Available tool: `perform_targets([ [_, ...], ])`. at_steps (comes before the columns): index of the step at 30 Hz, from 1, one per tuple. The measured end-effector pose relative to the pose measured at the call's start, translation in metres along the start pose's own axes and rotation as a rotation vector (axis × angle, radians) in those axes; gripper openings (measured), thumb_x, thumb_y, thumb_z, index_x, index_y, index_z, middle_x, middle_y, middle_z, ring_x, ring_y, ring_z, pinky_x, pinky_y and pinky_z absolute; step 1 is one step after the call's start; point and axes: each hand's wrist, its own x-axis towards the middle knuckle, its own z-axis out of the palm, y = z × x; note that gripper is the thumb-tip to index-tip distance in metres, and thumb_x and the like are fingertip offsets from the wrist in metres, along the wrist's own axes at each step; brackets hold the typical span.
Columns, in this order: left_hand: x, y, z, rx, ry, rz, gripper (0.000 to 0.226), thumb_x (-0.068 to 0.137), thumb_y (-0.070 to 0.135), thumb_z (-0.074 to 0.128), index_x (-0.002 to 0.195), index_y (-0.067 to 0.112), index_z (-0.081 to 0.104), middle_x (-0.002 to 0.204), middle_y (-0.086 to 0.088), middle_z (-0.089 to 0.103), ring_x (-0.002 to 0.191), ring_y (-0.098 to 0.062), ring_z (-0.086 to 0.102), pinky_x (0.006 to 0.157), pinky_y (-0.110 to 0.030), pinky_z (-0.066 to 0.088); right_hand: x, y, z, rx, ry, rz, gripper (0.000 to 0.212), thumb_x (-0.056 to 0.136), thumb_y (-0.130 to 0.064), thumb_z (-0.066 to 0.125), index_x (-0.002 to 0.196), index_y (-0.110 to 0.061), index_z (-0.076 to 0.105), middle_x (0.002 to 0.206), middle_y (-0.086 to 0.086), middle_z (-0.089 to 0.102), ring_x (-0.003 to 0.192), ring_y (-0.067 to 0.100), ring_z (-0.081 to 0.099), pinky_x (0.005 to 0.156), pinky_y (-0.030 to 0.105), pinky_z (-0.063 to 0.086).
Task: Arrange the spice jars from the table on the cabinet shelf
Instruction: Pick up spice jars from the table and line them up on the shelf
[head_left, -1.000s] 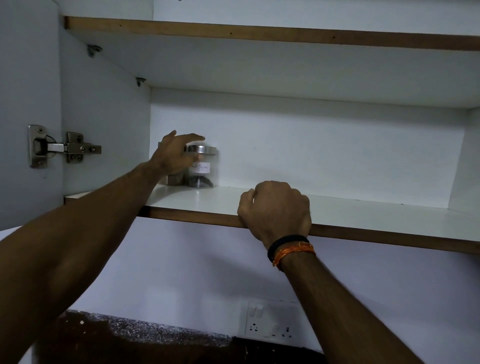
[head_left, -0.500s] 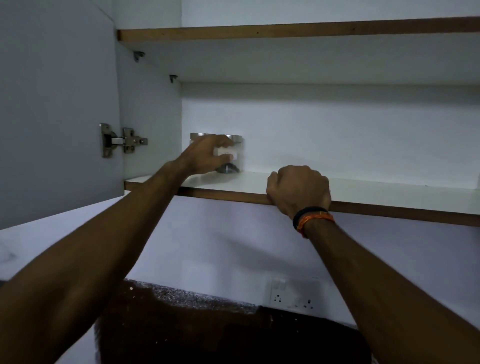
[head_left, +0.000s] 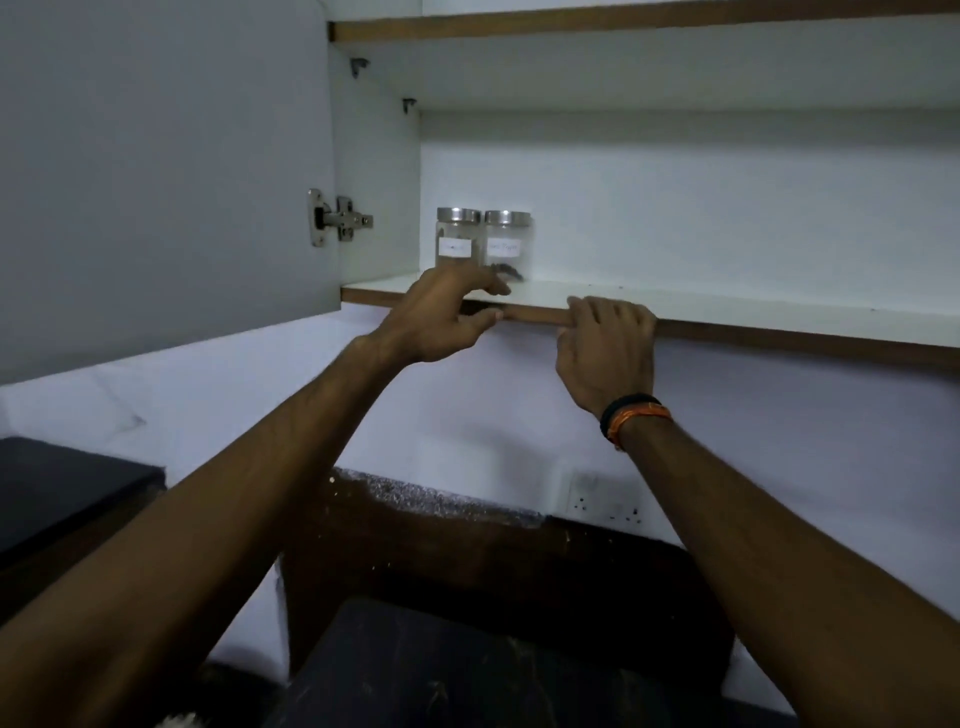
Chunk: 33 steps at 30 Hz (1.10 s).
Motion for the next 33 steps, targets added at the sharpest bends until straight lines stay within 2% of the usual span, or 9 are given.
perform_targets([
  [1, -0.008, 0.004, 0.001, -0.008, 0.010, -0.001, 0.032, 0.092, 0.027, 0.068, 0.121, 0.014, 0.068, 0.121, 0.000, 0.069, 0.110, -0.010, 0.060, 0.088, -0.001, 0.034, -0.008, -0.006, -0.002, 0.039, 0.002, -0.006, 0.046, 0.091, -0.027, 0.052, 0.135, -0.013, 0.056, 0.134, 0.010, 0.058, 0.125, 0.031, 0.050, 0.112, 0.047, 0.028],
  [2, -0.017, 0.008, 0.003, -0.013, 0.012, -0.003, 0.034, 0.092, 0.028, 0.068, 0.122, 0.013, 0.068, 0.122, -0.002, 0.069, 0.110, -0.012, 0.060, 0.089, -0.004, 0.036, -0.017, -0.012, -0.005, 0.088, 0.020, 0.001, 0.052, 0.087, -0.024, 0.056, 0.138, -0.013, 0.054, 0.141, 0.012, 0.052, 0.131, 0.032, 0.045, 0.114, 0.049, 0.028],
  [5, -0.049, 0.017, 0.013, -0.053, -0.019, -0.055, 0.039, 0.092, 0.030, 0.068, 0.127, 0.013, 0.065, 0.127, -0.002, 0.067, 0.116, -0.015, 0.059, 0.099, -0.026, 0.044, -0.048, -0.033, -0.008, 0.196, 0.066, 0.050, 0.057, 0.081, -0.016, 0.059, 0.138, -0.015, 0.054, 0.151, 0.014, 0.040, 0.138, 0.034, 0.038, 0.108, 0.049, 0.035],
  [11, -0.118, 0.026, 0.046, -0.138, -0.148, -0.218, 0.041, 0.091, 0.028, 0.069, 0.129, 0.015, 0.063, 0.123, -0.002, 0.069, 0.114, -0.016, 0.060, 0.098, -0.031, 0.048, -0.118, -0.060, 0.013, 0.328, -0.094, 0.095, 0.053, 0.080, -0.015, 0.062, 0.132, -0.016, 0.059, 0.148, 0.013, 0.043, 0.134, 0.032, 0.040, 0.102, 0.047, 0.039],
  [17, -0.198, 0.032, 0.083, -0.221, -0.314, -0.397, 0.041, 0.087, 0.022, 0.072, 0.127, 0.016, 0.065, 0.117, -0.003, 0.072, 0.110, -0.015, 0.065, 0.098, -0.031, 0.050, -0.193, -0.075, 0.036, 0.407, -0.398, 0.068, 0.051, 0.075, -0.012, 0.061, 0.126, -0.015, 0.062, 0.141, 0.009, 0.047, 0.128, 0.030, 0.044, 0.101, 0.045, 0.041],
  [21, -0.257, 0.031, 0.111, -0.244, -0.422, -0.517, 0.036, 0.086, 0.017, 0.072, 0.122, 0.012, 0.066, 0.115, -0.005, 0.072, 0.105, -0.019, 0.067, 0.090, -0.024, 0.050, -0.243, -0.080, 0.053, 0.404, -0.623, 0.044, 0.047, 0.077, -0.013, 0.059, 0.124, -0.016, 0.061, 0.134, 0.008, 0.048, 0.122, 0.031, 0.046, 0.101, 0.044, 0.041],
  [27, -0.342, 0.027, 0.153, -0.281, -0.625, -0.695, 0.034, 0.089, 0.021, 0.070, 0.121, 0.014, 0.063, 0.118, -0.005, 0.068, 0.108, -0.018, 0.063, 0.094, -0.032, 0.050, -0.326, -0.091, 0.084, 0.423, -1.039, 0.111, 0.058, 0.086, -0.022, 0.062, 0.142, -0.024, 0.046, 0.141, 0.008, 0.043, 0.129, 0.031, 0.044, 0.110, 0.046, 0.037],
  [30, -0.380, 0.028, 0.171, -0.309, -0.669, -0.782, 0.022, 0.091, 0.021, 0.066, 0.113, 0.016, 0.063, 0.106, 0.001, 0.066, 0.099, -0.015, 0.063, 0.082, -0.024, 0.050, -0.364, -0.103, 0.093, 0.450, -1.183, 0.181, 0.067, 0.085, -0.020, 0.062, 0.147, -0.027, 0.038, 0.144, 0.008, 0.042, 0.133, 0.031, 0.043, 0.112, 0.046, 0.036],
  [33, -0.409, 0.029, 0.185, -0.341, -0.714, -0.863, 0.016, 0.091, 0.019, 0.065, 0.106, 0.025, 0.062, 0.099, 0.010, 0.060, 0.095, -0.010, 0.062, 0.069, -0.013, 0.040, -0.394, -0.113, 0.099, 0.423, -1.285, 0.174, 0.074, 0.085, -0.022, 0.064, 0.151, -0.027, 0.032, 0.145, 0.007, 0.039, 0.134, 0.031, 0.040, 0.111, 0.046, 0.037],
])
